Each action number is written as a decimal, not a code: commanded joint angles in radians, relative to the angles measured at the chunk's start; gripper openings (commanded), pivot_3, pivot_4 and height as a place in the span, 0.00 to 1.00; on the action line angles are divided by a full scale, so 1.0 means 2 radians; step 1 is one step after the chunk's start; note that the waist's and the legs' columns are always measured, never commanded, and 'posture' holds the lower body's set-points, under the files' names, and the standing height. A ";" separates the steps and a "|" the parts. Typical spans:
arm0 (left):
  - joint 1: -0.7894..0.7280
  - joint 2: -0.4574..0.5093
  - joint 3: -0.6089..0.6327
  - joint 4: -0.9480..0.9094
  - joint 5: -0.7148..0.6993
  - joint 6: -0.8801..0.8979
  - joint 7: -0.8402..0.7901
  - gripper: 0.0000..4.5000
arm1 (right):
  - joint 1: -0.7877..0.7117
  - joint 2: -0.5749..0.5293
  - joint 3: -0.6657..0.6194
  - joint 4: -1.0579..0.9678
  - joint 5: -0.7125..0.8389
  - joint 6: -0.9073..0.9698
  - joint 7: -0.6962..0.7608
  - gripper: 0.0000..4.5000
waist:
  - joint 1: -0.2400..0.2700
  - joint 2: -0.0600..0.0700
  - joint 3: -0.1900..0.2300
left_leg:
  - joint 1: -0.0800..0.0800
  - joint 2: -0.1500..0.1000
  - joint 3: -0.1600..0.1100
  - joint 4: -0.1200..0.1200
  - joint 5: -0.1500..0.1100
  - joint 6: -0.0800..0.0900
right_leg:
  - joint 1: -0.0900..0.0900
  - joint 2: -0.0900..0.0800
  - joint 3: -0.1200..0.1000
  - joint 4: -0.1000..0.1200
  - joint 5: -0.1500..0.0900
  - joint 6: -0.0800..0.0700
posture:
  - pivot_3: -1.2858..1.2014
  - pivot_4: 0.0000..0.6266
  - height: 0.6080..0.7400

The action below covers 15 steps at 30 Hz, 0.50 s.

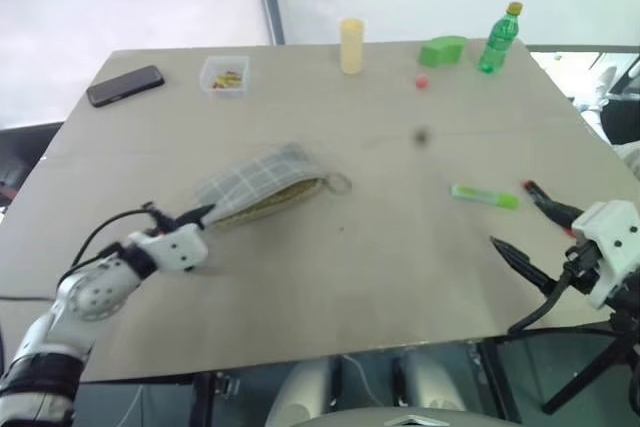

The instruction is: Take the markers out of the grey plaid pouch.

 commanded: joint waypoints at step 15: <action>0.282 -0.012 0.192 -0.300 -0.440 0.322 -0.271 0.42 | 0.102 -0.036 -0.070 0.085 -0.035 -0.095 0.114 1.00 | 0.022 0.002 0.002 | -0.006 0.000 -0.001 0.003 -0.001 0.002 | -0.001 -0.001 -0.005 -0.005 -0.001 -0.001 | 0.52 0.24 1.00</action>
